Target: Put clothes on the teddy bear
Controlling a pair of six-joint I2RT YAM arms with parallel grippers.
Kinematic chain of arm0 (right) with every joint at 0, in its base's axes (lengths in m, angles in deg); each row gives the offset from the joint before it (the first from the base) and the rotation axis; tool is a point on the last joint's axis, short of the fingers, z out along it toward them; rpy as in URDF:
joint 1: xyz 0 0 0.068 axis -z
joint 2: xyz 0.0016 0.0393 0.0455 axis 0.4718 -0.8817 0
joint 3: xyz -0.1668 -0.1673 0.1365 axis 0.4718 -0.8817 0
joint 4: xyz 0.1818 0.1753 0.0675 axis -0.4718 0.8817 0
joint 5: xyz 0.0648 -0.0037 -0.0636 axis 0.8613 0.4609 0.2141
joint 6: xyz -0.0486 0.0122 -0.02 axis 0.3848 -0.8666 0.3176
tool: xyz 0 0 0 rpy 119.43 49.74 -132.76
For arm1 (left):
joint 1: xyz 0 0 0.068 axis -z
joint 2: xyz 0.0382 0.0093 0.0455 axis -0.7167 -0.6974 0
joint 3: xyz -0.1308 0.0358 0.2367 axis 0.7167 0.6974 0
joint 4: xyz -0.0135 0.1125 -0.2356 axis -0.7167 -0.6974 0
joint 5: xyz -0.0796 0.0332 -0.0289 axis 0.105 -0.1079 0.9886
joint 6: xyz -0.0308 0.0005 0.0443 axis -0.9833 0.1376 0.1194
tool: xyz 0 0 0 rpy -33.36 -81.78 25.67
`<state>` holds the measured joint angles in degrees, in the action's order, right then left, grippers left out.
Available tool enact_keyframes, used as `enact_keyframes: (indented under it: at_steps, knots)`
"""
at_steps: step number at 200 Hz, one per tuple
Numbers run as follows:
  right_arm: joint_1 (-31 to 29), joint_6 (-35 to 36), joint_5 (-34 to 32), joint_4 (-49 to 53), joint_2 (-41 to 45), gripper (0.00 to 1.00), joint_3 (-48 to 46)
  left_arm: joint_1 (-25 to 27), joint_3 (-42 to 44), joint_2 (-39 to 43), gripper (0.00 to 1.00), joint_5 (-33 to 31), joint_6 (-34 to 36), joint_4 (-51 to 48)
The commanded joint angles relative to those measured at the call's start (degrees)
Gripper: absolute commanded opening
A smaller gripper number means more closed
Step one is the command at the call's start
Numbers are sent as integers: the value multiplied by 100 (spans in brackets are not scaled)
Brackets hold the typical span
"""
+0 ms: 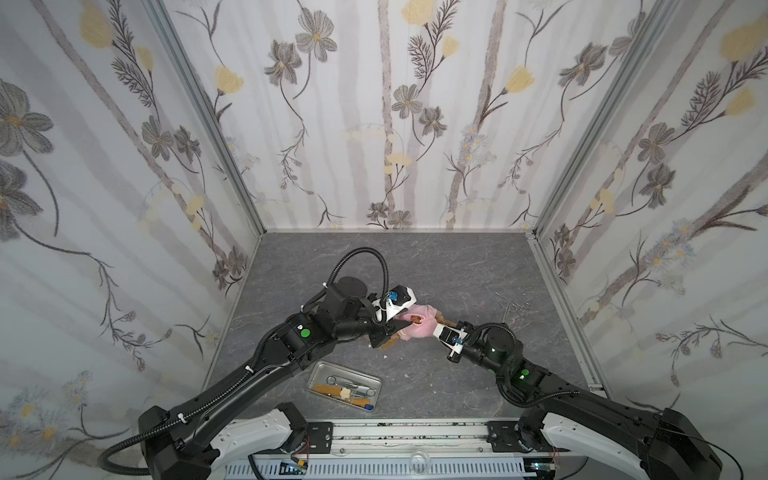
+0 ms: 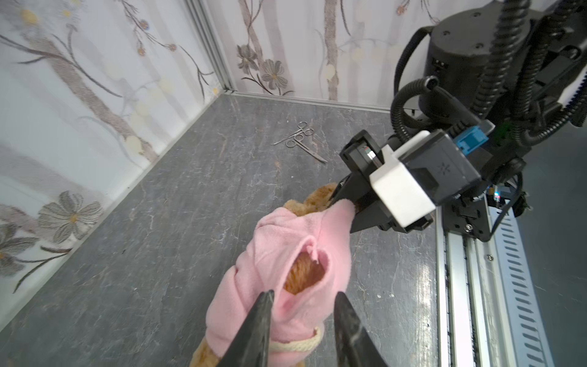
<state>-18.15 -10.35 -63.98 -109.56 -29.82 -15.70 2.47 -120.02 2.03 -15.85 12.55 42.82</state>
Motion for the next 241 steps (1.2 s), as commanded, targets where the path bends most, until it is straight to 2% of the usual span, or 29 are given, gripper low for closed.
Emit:
enact_keyframes:
  at_steps: [1, 11, 60, 161, 188, 222, 241]
  knots:
    - [-28, 262, -326, -200, -75, 5, 10, 95, -130, -207, 25, -25, 445, -266]
    - [-238, 324, -426, -178, -108, 5, 17, 122, -157, -303, 23, -89, 577, -323]
    - [-381, 431, -631, -127, -155, 4, 30, 149, -341, -654, 16, -482, 957, -481]
    - [-450, 440, -716, -105, -187, 2, 52, 156, -308, -1008, 15, -702, 1547, -871]
    - [-453, 435, -707, -104, -221, 2, 64, 176, -273, -1020, 16, -615, 1608, -891]
    - [-453, 423, -766, -110, -251, 2, 88, 171, -280, -1018, 19, -133, 1615, -924]
    - [-455, 336, -729, -160, -251, 1, 81, 182, -276, -1082, 19, -134, 1614, -924]
